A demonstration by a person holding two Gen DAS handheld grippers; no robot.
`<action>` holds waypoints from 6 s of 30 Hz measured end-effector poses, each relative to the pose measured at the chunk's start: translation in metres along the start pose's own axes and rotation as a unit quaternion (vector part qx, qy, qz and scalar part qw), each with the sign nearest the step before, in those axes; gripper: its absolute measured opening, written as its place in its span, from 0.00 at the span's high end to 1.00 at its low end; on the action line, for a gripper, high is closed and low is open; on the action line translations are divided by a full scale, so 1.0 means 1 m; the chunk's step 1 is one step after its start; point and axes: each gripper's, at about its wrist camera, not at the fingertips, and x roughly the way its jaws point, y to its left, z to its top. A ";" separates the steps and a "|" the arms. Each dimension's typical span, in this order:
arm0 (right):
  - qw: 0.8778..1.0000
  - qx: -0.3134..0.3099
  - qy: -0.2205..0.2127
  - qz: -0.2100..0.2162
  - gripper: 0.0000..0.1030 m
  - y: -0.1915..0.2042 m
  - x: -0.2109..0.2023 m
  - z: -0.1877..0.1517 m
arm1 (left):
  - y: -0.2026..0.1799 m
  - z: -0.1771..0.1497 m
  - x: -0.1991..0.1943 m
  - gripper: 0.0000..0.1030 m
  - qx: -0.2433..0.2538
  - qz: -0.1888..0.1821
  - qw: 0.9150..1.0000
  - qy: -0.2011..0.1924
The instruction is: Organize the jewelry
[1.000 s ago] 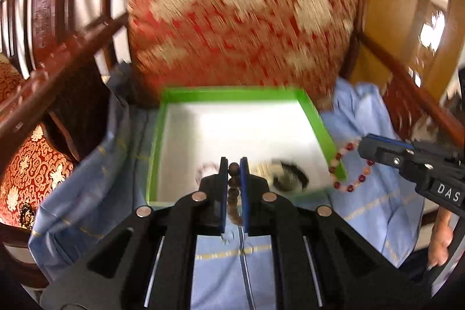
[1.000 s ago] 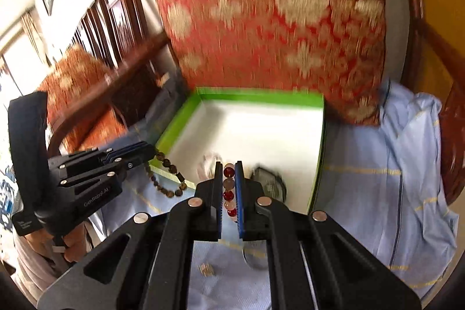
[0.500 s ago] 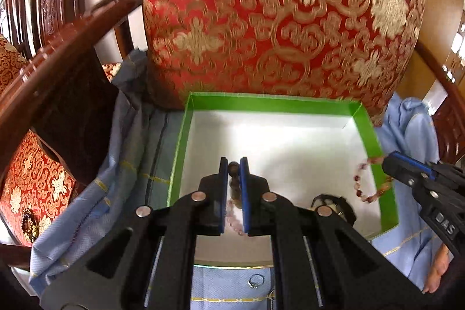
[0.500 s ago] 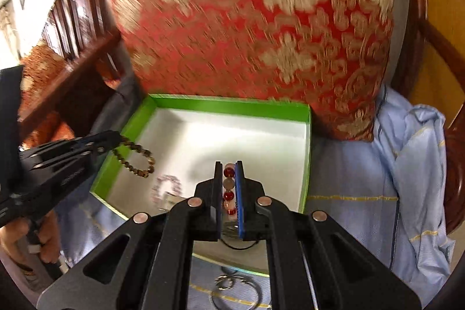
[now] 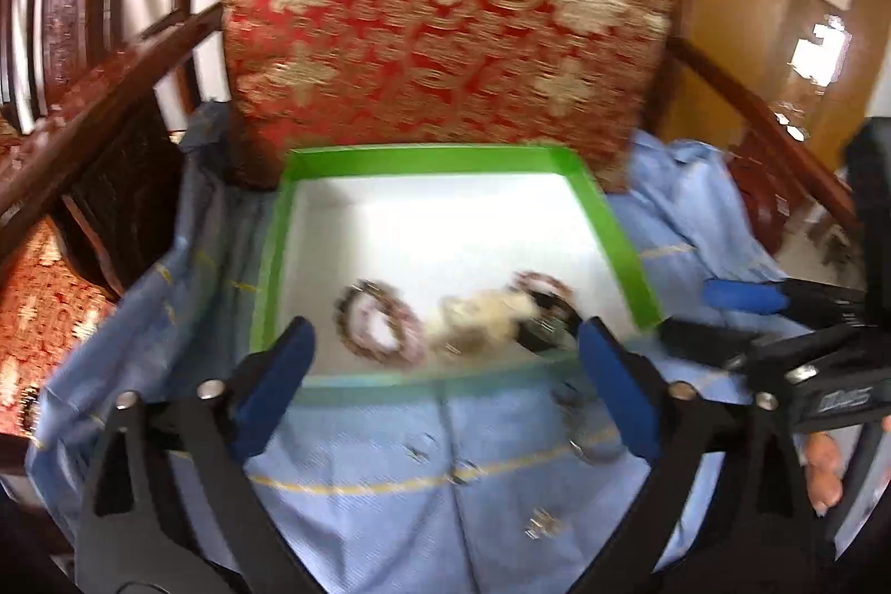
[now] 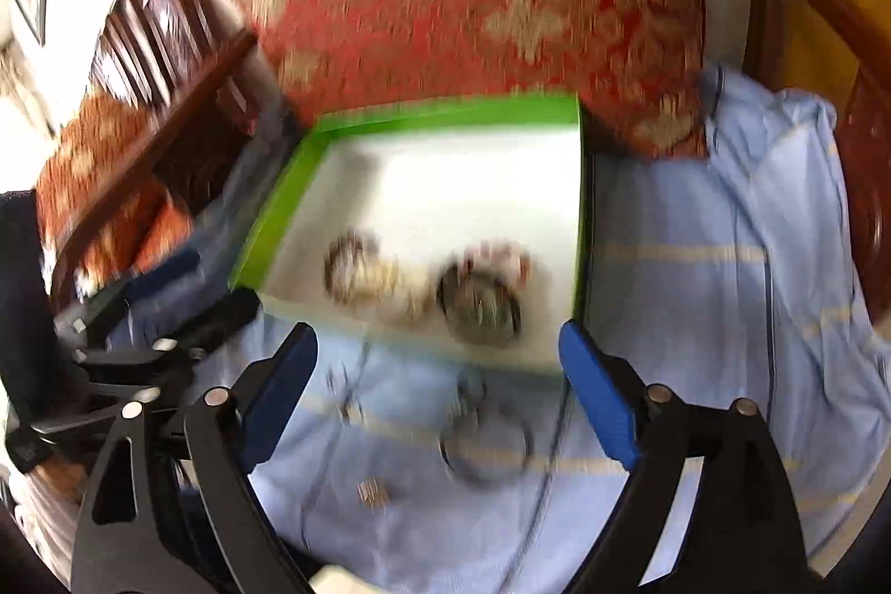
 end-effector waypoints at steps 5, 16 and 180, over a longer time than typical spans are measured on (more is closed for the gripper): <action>0.997 -0.005 0.064 -0.047 0.15 -0.006 0.024 -0.023 | -0.007 -0.021 0.023 0.06 -0.005 0.005 0.998 0.069; 0.987 -0.017 0.123 -0.100 0.15 -0.009 0.049 -0.040 | 0.013 -0.046 0.072 0.05 -0.042 0.096 0.976 0.193; 0.998 -0.051 0.000 -0.039 0.43 0.009 0.013 0.023 | 0.019 0.018 0.039 0.81 -0.044 0.034 0.992 0.116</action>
